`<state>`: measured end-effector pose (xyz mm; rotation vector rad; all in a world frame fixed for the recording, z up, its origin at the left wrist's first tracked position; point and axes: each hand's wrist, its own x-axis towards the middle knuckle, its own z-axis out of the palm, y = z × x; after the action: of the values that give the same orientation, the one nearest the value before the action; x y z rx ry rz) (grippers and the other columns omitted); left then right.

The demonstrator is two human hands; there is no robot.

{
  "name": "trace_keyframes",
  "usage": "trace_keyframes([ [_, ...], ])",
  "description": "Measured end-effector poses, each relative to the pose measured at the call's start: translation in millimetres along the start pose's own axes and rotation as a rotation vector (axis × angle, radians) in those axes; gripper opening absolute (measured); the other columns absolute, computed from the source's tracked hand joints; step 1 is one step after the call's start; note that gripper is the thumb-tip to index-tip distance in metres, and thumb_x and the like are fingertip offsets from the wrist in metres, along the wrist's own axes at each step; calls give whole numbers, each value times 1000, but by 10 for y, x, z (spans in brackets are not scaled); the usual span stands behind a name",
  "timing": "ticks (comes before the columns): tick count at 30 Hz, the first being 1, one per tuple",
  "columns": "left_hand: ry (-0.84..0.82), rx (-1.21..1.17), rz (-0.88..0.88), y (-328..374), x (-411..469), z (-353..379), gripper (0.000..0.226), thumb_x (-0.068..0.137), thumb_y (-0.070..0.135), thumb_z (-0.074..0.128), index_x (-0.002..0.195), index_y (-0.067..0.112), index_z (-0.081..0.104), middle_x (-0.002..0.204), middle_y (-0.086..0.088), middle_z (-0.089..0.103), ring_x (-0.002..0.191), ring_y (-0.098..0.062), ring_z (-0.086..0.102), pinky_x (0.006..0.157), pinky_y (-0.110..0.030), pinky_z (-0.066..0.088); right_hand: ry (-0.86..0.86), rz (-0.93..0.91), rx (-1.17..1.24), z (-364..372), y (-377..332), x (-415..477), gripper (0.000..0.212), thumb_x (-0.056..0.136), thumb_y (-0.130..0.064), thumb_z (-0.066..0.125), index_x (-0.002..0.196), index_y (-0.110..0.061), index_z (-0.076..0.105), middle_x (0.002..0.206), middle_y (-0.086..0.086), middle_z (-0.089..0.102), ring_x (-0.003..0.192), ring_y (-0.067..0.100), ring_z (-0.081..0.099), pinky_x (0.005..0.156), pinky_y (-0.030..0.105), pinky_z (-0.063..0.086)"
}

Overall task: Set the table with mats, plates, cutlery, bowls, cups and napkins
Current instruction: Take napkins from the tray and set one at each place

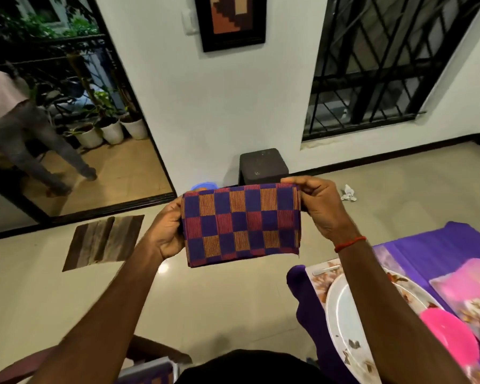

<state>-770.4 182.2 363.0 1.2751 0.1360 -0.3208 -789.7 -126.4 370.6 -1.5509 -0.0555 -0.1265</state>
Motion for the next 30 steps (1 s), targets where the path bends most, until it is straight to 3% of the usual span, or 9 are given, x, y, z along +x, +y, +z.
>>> trace_keyframes([
  [3, -33, -19, 13, -2, 224, 221, 34, 106, 21, 47, 102, 26, 81, 96, -1, 77, 79, -15, 73, 64, -35, 63, 47, -86, -72, -282, 48, 65, 19, 97, -5, 59, 106, -17, 70, 100, 6, 76, 98, 27, 73, 72, 41, 63],
  [7, -81, -6, 11, -72, 472, 451, 30, 108, 20, 44, 115, 26, 72, 98, -2, 74, 75, -13, 71, 56, -32, 61, 122, -76, 17, -517, 90, 88, 32, 95, 8, 54, 89, -17, 74, 94, 8, 75, 95, 28, 73, 69, 32, 63],
  [10, -144, -35, -5, -129, 583, 600, 34, 109, 23, 38, 101, 25, 72, 102, -6, 71, 85, -19, 68, 58, -34, 60, 165, -47, 33, -692, 146, 100, 29, 96, 8, 53, 83, -12, 69, 85, -1, 74, 89, 23, 73, 64, 28, 61],
  [13, -254, -98, -63, -179, 705, 665, 45, 104, 37, 31, 93, 21, 72, 111, -8, 65, 96, -25, 65, 66, -35, 57, 153, 12, 19, -880, 227, 121, 19, 98, 0, 53, 88, -9, 66, 90, 1, 73, 92, 22, 72, 65, 29, 61],
  [18, -499, -67, -233, -287, 882, 719, 65, 82, 68, 66, 125, 20, 67, 123, -10, 65, 97, -26, 67, 72, -37, 58, 147, 71, 101, -1036, 268, 94, 21, 98, 0, 52, 89, -9, 68, 86, 0, 74, 85, 18, 73, 68, 29, 61],
  [21, -728, -107, -431, -372, 978, 779, 84, 88, 63, 63, 156, 21, 37, 150, -22, 44, 125, -38, 57, 98, -53, 51, 72, 112, 106, -1091, 274, 75, 32, 96, 4, 54, 81, -15, 75, 85, 1, 75, 81, 17, 72, 69, 27, 61],
  [24, -877, -158, -606, -524, 1072, 914, 76, 101, 46, 51, 161, 12, 20, 160, -25, 31, 140, -42, 42, 113, -57, 33, 28, 143, 104, -1101, 257, 75, 33, 94, 9, 53, 80, -12, 75, 83, 4, 75, 77, 17, 72, 68, 24, 59],
  [26, -947, -114, -647, -625, 1096, 1067, 64, 106, 33, 47, 160, 9, 23, 158, -23, 37, 137, -38, 46, 113, -53, 34, 27, 158, 70, -1073, 247, 88, 30, 95, 7, 53, 84, -11, 74, 86, 5, 75, 80, 18, 71, 74, 27, 60],
  [30, -987, 171, -686, -750, 1138, 1404, 78, 78, 18, 86, 147, 10, 50, 138, -22, 58, 113, -34, 65, 95, -49, 54, 71, 223, -48, -1060, 267, 122, 18, 95, -1, 61, 103, -12, 73, 90, 9, 77, 81, 23, 71, 75, 32, 59],
])
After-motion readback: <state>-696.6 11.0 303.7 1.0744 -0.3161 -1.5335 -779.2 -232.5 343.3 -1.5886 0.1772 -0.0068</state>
